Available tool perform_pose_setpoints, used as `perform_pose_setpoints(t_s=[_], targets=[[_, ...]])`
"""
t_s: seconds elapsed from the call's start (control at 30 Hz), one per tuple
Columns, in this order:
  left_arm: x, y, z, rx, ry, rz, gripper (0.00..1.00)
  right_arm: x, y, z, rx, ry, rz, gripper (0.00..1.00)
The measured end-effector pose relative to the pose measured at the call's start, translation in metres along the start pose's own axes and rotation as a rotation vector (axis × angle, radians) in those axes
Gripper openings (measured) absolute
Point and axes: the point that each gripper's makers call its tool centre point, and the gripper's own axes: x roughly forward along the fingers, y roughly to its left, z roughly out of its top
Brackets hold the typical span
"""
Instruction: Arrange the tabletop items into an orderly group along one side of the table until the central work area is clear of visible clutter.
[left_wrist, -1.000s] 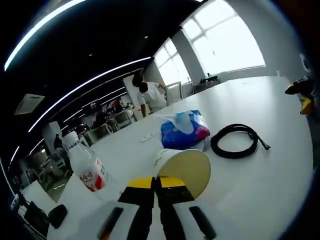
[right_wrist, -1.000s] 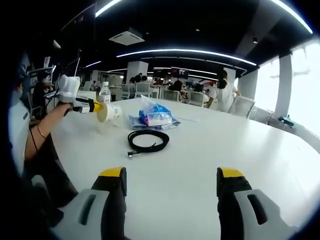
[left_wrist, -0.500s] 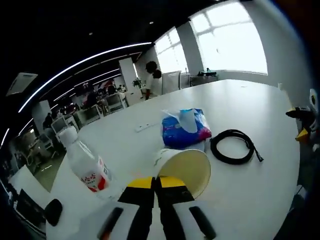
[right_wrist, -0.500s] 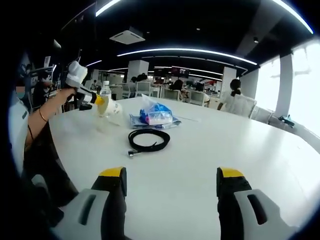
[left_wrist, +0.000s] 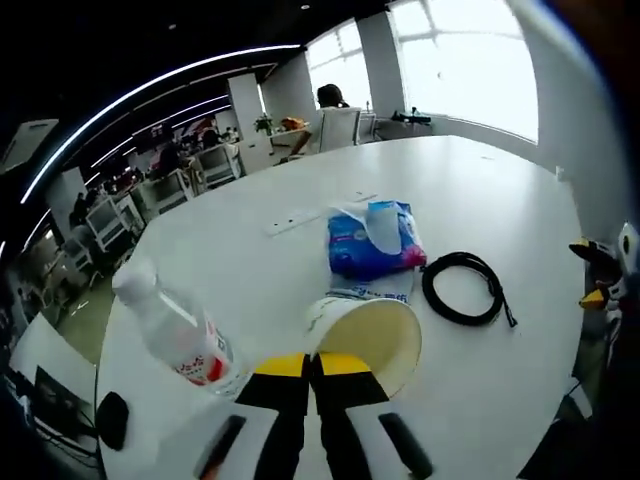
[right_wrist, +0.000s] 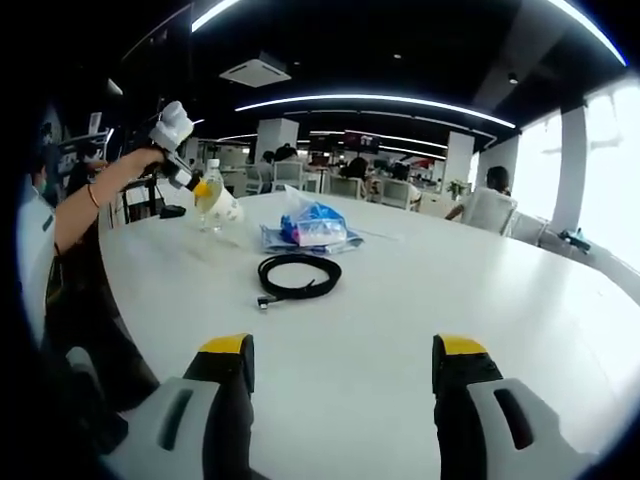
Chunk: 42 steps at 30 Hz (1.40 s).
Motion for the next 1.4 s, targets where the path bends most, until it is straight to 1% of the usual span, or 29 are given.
perform_pose_setpoints(t_s=[0.03,0.13,0.17,0.3,0.37,0.43,0.5,0.53,0.63,0.7,0.73,0.8,0.83,0.87,0.93,0.97,1.0,1.03,1.1,1.13,1.2,1.27,1.33,1.4], targets=[[0.0,0.002,0.002,0.004,0.008,-0.002,0.0,0.0,0.0,0.0,0.001,0.0,0.002,0.7],[0.002,0.006,0.001,0.021,0.067,-0.001,0.0,0.0,0.0,-0.001,0.0,0.002,0.002,0.7],[0.003,0.007,0.003,0.023,0.066,-0.001,0.0,0.0,0.0,-0.001,0.001,0.002,0.002,0.7],[0.006,0.01,0.005,0.012,0.098,-0.014,0.0,-0.002,-0.002,-0.001,0.003,0.0,-0.005,0.69],[0.008,0.009,0.003,0.0,0.131,-0.03,0.0,-0.002,-0.002,-0.003,-0.005,0.011,-0.007,0.69],[0.009,0.009,0.001,0.016,0.18,-0.045,0.0,-0.002,-0.001,-0.004,-0.007,0.014,-0.004,0.69],[0.008,0.012,0.0,0.023,0.209,-0.032,0.0,-0.002,0.0,-0.003,-0.002,0.007,0.003,0.7],[0.007,0.015,-0.002,0.046,0.256,-0.025,0.0,-0.002,0.0,-0.002,-0.001,0.004,0.003,0.69],[0.01,0.016,0.003,0.05,0.263,-0.026,0.0,-0.001,-0.001,-0.001,-0.004,0.002,0.0,0.69],[0.008,0.011,0.001,0.042,0.279,-0.047,0.0,-0.001,0.0,0.001,-0.004,-0.003,0.004,0.69],[0.008,0.012,0.0,0.044,0.287,-0.041,0.0,-0.002,0.001,0.003,-0.001,-0.011,0.008,0.69],[0.007,0.014,-0.004,0.062,0.319,-0.027,0.0,-0.003,0.003,0.005,-0.004,-0.021,0.015,0.7],[0.01,0.019,-0.004,0.064,0.342,-0.019,0.0,-0.004,0.002,0.006,-0.01,-0.024,0.013,0.7],[0.011,0.019,-0.007,0.068,0.363,-0.021,0.0,-0.004,0.002,0.006,-0.015,-0.024,0.01,0.7],[0.012,0.017,-0.01,0.064,0.383,-0.02,0.0,-0.005,0.0,0.007,-0.016,-0.028,0.005,0.7],[0.012,0.016,-0.012,0.072,0.404,-0.021,0.0,-0.005,0.0,0.007,-0.013,-0.031,0.004,0.7],[0.013,0.016,-0.012,0.073,0.413,-0.017,0.0,-0.005,-0.001,0.007,-0.011,-0.031,0.003,0.7],[0.014,0.019,-0.01,0.093,0.444,-0.014,0.0,-0.005,-0.001,0.005,-0.007,-0.026,0.0,0.7],[0.02,0.02,-0.006,0.083,0.461,-0.021,0.0,-0.004,-0.001,0.001,-0.006,-0.015,-0.003,0.7],[0.02,0.018,-0.006,0.103,0.49,-0.041,0.0,-0.004,0.0,-0.001,-0.005,-0.01,-0.001,0.69],[0.023,0.018,-0.003,0.1,0.489,-0.038,0.0,-0.004,0.0,-0.004,-0.009,0.001,0.0,0.69],[0.024,0.021,-0.001,0.098,0.517,-0.031,0.0,-0.004,0.001,-0.006,-0.011,0.006,0.0,0.69],[0.025,0.023,0.0,0.083,0.529,-0.027,0.0,-0.004,0.001,-0.006,-0.003,0.003,0.001,0.69],[0.027,0.027,0.0,0.049,0.555,-0.015,0.0,-0.005,-0.001,-0.005,0.001,-0.004,-0.004,0.69]])
